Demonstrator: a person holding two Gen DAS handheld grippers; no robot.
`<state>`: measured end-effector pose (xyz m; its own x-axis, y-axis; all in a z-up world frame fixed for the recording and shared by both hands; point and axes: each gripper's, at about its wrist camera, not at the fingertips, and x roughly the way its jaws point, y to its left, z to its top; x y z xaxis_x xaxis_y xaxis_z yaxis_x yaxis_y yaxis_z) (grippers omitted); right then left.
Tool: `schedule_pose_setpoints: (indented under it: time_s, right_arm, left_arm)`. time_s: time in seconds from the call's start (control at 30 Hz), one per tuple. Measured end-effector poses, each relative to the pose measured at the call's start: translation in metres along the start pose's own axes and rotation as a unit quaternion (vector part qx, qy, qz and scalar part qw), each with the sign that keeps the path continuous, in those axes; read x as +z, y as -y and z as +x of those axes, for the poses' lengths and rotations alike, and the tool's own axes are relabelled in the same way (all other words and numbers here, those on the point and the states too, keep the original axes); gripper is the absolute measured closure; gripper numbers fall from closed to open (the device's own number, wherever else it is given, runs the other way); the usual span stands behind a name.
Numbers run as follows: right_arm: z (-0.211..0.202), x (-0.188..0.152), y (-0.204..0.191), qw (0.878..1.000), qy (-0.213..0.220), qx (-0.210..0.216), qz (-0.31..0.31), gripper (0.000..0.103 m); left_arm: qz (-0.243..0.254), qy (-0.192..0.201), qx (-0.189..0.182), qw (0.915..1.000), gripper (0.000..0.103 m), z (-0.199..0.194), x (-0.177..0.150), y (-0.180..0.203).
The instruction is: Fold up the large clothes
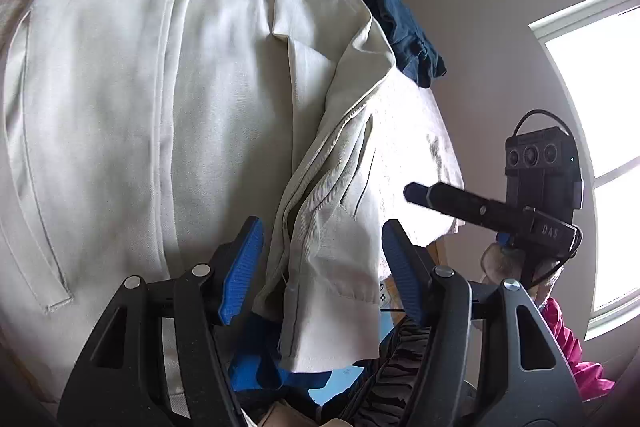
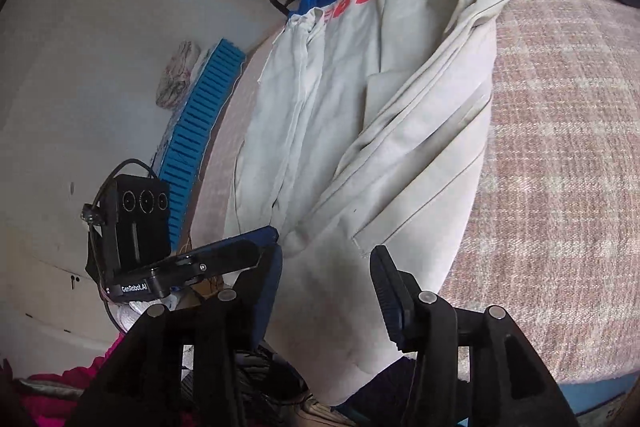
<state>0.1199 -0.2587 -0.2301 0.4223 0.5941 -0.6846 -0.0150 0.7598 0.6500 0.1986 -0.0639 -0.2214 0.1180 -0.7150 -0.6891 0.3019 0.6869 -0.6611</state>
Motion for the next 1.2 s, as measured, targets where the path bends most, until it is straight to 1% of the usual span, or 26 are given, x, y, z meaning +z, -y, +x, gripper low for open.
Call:
schedule_pose_setpoints:
  time_s: [0.1, 0.13, 0.2, 0.23, 0.27, 0.3, 0.37, 0.47, 0.6, 0.73, 0.8, 0.83, 0.87, 0.9, 0.93, 1.0, 1.1, 1.17, 1.2]
  right_arm:
    - [-0.018, 0.015, 0.027, 0.999, 0.032, -0.019, 0.012, 0.053]
    - [-0.023, 0.02, 0.038, 0.999, 0.043, -0.019, 0.023, 0.053]
    - [-0.032, 0.034, 0.059, 0.996, 0.069, -0.008, 0.047, 0.046]
    - [-0.036, 0.041, 0.068, 0.995, 0.083, -0.002, 0.058, 0.045]
    - [-0.038, 0.052, 0.076, 0.993, 0.096, 0.006, 0.068, 0.043]
    - [-0.039, 0.06, 0.084, 0.991, 0.108, 0.013, 0.077, 0.042]
    - [-0.039, 0.08, 0.1, 0.988, 0.126, 0.022, 0.093, 0.039]
    - [-0.028, 0.105, 0.118, 0.982, 0.143, 0.026, 0.121, 0.038]
    - [-0.012, 0.131, 0.146, 0.975, 0.152, 0.042, 0.16, 0.038]
    - [0.011, 0.149, 0.161, 0.96, 0.168, 0.08, 0.21, 0.039]
    - [0.017, 0.161, 0.164, 0.953, 0.18, 0.099, 0.223, 0.045]
    - [0.022, 0.168, 0.163, 0.95, 0.185, 0.107, 0.228, 0.046]
    - [0.023, 0.173, 0.163, 0.948, 0.187, 0.112, 0.234, 0.05]
    - [0.023, 0.178, 0.162, 0.947, 0.186, 0.114, 0.235, 0.066]
    - [0.024, 0.184, 0.157, 0.949, 0.182, 0.111, 0.231, 0.071]
    - [0.022, 0.197, 0.14, 0.959, 0.179, 0.079, 0.204, 0.09]
    - [0.015, 0.216, 0.102, 0.976, 0.165, -0.003, 0.139, 0.099]
    - [0.014, 0.227, 0.067, 0.983, 0.156, -0.055, 0.08, 0.1]
    - [0.016, 0.232, 0.048, 0.984, 0.151, -0.082, 0.049, 0.1]
  left_arm:
    - [0.019, -0.018, 0.041, 0.9988, 0.04, 0.013, 0.001, 0.003]
    - [0.024, -0.024, 0.043, 0.9985, 0.04, 0.017, 0.001, 0.003]
    - [0.031, -0.032, 0.042, 0.9981, 0.04, 0.023, -0.001, 0.003]
    - [0.036, -0.034, 0.042, 0.9979, 0.042, 0.025, -0.002, 0.004]
    - [0.041, -0.036, 0.04, 0.9977, 0.052, 0.028, -0.003, 0.006]
    - [0.047, -0.041, 0.038, 0.9973, 0.071, 0.032, -0.004, 0.008]
    - [0.06, -0.045, 0.045, 0.9961, 0.091, 0.036, -0.008, 0.013]
    - [0.071, -0.03, 0.048, 0.9958, 0.095, 0.031, -0.013, 0.018]
    - [0.068, -0.014, 0.043, 0.9966, 0.096, 0.02, -0.018, 0.023]
    - [0.076, -0.007, 0.045, 0.9961, 0.097, 0.016, -0.023, 0.028]
    - [0.08, -0.005, 0.046, 0.9957, 0.097, 0.016, -0.024, 0.032]
    - [0.08, -0.003, 0.045, 0.9958, 0.097, 0.017, -0.026, 0.034]
    - [0.078, -0.001, 0.043, 0.996, 0.097, 0.016, -0.028, 0.036]
    - [0.076, 0.001, 0.041, 0.9963, 0.097, 0.018, -0.029, 0.038]
    - [0.073, 0.003, 0.036, 0.9967, 0.097, 0.017, -0.031, 0.039]
    - [0.066, 0.006, 0.027, 0.9974, 0.097, 0.014, -0.037, 0.039]
    - [0.057, 0.012, 0.017, 0.9982, 0.097, 0.013, -0.043, 0.04]
    - [0.053, 0.017, 0.014, 0.9984, 0.097, 0.011, -0.05, 0.039]
    - [0.053, 0.018, 0.013, 0.9984, 0.097, 0.011, -0.052, 0.038]
